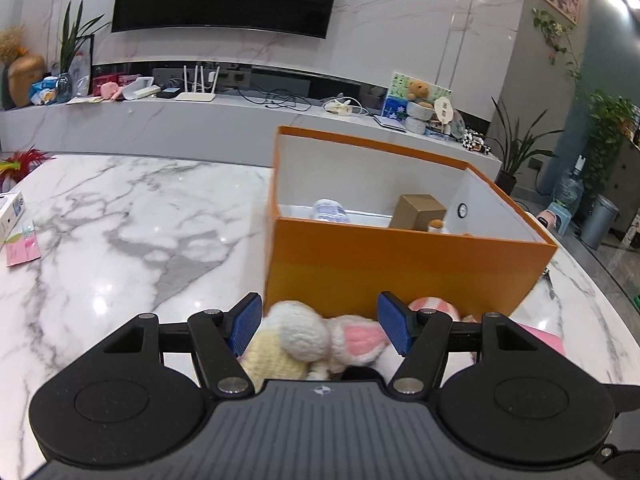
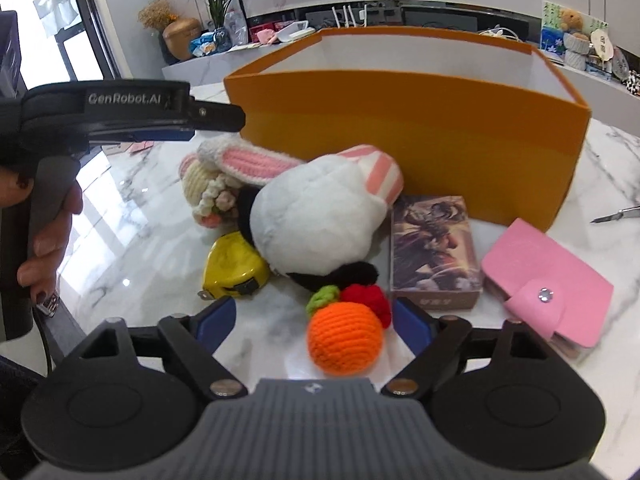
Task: Organize objects
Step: 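Withdraw both tools from the orange box back over the table, then grasp the white bunny plush with the left tool while the right tool grasps the crocheted orange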
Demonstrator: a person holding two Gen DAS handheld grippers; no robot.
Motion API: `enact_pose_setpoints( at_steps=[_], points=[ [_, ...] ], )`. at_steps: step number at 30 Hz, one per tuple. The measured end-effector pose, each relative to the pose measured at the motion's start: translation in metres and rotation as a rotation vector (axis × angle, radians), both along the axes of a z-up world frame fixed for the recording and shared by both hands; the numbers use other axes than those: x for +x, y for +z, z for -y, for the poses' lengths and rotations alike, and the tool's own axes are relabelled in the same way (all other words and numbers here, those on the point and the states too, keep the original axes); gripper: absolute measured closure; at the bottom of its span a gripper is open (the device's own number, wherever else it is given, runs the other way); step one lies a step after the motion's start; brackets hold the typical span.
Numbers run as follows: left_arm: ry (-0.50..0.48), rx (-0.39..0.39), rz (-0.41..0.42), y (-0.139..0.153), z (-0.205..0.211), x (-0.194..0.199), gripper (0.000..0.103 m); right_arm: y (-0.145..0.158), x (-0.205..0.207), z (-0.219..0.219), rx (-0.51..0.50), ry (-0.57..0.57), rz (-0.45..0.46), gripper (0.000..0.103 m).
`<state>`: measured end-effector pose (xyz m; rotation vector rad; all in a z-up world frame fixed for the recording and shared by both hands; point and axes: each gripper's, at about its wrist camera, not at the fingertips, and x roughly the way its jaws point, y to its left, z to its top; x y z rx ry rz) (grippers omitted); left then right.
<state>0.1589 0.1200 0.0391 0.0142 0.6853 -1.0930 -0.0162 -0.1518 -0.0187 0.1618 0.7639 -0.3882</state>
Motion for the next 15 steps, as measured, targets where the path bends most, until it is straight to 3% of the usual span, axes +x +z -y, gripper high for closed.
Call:
enact_pose_setpoints(
  at_steps=[6, 15],
  points=[
    [-0.051, -0.019, -0.064, -0.009, -0.003, 0.016, 0.028, -0.001, 0.002, 0.000, 0.004, -0.003, 0.004, 0.017],
    [-0.128, 0.049, 0.001, -0.016, 0.014, 0.002, 0.028, -0.002, 0.005, 0.001, -0.001, 0.048, -0.005, 0.014]
  ],
)
